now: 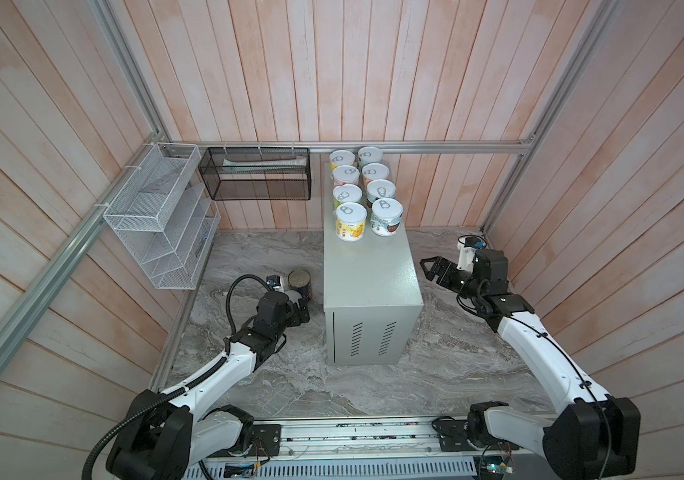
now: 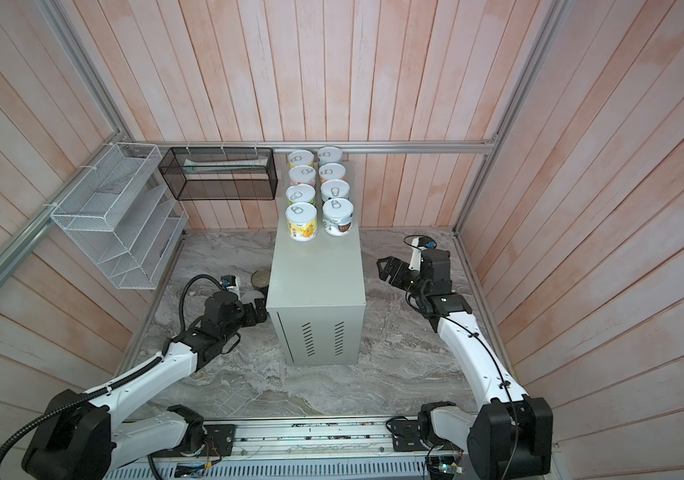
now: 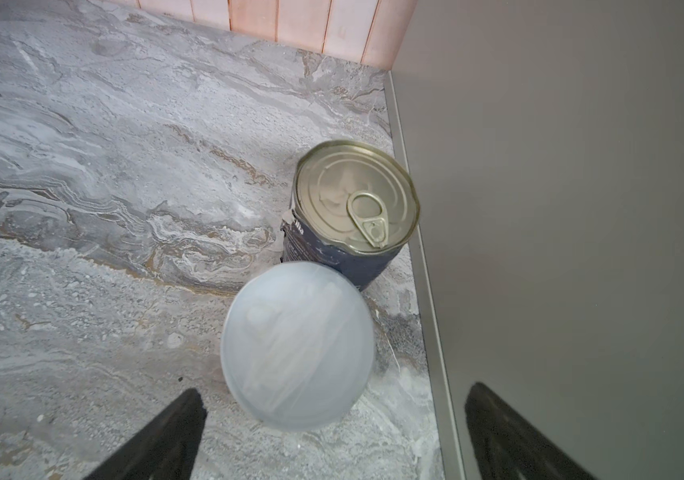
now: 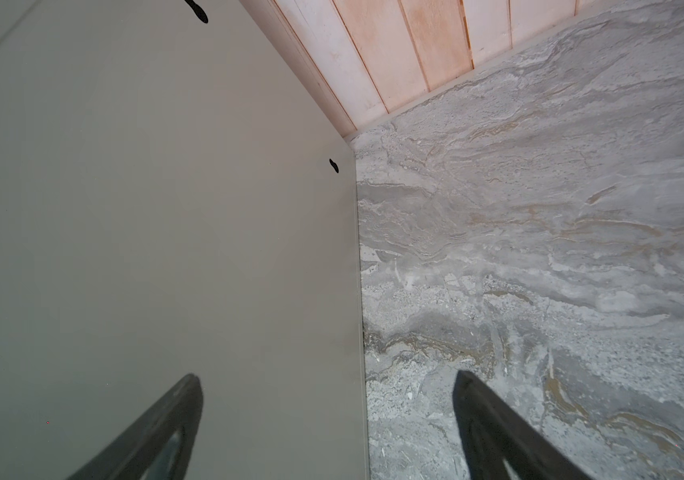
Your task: Place and organize the canned foods onto the counter
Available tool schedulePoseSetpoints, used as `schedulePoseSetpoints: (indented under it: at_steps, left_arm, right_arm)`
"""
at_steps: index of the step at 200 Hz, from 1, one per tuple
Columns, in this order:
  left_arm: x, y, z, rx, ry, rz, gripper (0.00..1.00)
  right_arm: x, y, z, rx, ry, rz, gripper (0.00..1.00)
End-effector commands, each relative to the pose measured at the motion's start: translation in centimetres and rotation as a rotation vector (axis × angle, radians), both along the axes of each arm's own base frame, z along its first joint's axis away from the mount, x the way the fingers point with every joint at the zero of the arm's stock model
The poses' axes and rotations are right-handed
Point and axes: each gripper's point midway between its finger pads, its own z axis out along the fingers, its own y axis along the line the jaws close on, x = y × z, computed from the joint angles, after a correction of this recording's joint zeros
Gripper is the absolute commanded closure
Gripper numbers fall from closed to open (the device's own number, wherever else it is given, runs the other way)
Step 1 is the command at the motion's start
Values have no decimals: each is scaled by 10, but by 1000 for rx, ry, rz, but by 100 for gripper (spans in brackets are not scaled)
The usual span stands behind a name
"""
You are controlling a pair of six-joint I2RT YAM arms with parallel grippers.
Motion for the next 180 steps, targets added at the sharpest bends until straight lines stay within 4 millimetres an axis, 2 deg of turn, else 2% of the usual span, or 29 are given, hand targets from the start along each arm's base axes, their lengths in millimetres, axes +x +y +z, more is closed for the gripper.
schedulePoseSetpoints:
  at_steps: [1,97,180]
  left_arm:
    - [4,0,-4,-15,-12,13,0]
    - [15,8,-26,27,27,78,0]
    - [32,4,-43,9,-3,102,0]
  right_arm:
    - [0,5,-4,20,5,19,7]
    - [0,7,-7,32,4,21,7]
    - [-1,11,-2,61,-18,33,8]
